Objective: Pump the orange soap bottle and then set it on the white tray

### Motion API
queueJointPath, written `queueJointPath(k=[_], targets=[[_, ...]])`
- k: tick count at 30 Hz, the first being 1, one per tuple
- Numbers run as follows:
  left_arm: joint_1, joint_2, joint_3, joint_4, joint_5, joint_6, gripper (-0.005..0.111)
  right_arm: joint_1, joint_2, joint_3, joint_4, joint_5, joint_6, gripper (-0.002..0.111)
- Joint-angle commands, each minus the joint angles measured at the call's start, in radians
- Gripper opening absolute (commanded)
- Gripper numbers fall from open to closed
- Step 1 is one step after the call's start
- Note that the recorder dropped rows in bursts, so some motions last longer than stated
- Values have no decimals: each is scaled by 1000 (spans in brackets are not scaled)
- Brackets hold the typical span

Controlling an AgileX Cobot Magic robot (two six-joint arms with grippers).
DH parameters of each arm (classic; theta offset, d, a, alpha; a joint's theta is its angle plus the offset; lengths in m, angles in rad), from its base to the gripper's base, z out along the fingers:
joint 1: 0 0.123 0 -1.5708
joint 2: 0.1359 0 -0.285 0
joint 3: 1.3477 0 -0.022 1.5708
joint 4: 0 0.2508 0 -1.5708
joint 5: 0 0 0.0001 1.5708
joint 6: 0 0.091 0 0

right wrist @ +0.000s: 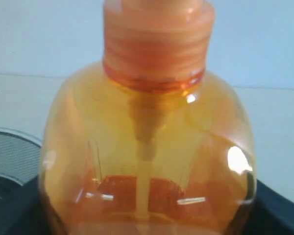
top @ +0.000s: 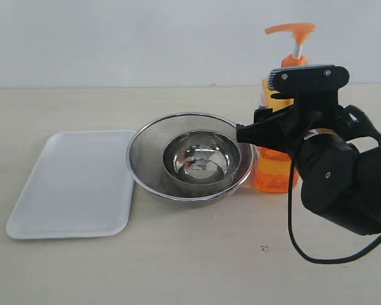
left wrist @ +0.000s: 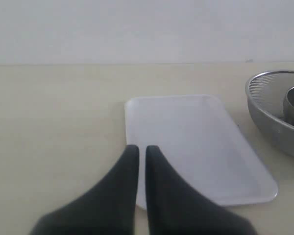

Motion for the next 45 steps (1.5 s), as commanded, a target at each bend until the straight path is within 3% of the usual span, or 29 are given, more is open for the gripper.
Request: queueJointPath(k=[1, 4, 7, 45], targets=[[2, -3, 4, -7, 0, 5, 5, -1, 12, 13, 28, 125, 26, 79], [2, -3, 4, -7, 0, 5, 5, -1, 12, 13, 47, 127, 26, 97], [2, -3, 4, -7, 0, 5, 5, -1, 12, 13, 80, 127, 24, 105], [2, -3, 4, -7, 0, 3, 5, -1, 118, 13, -70, -169, 166, 105]])
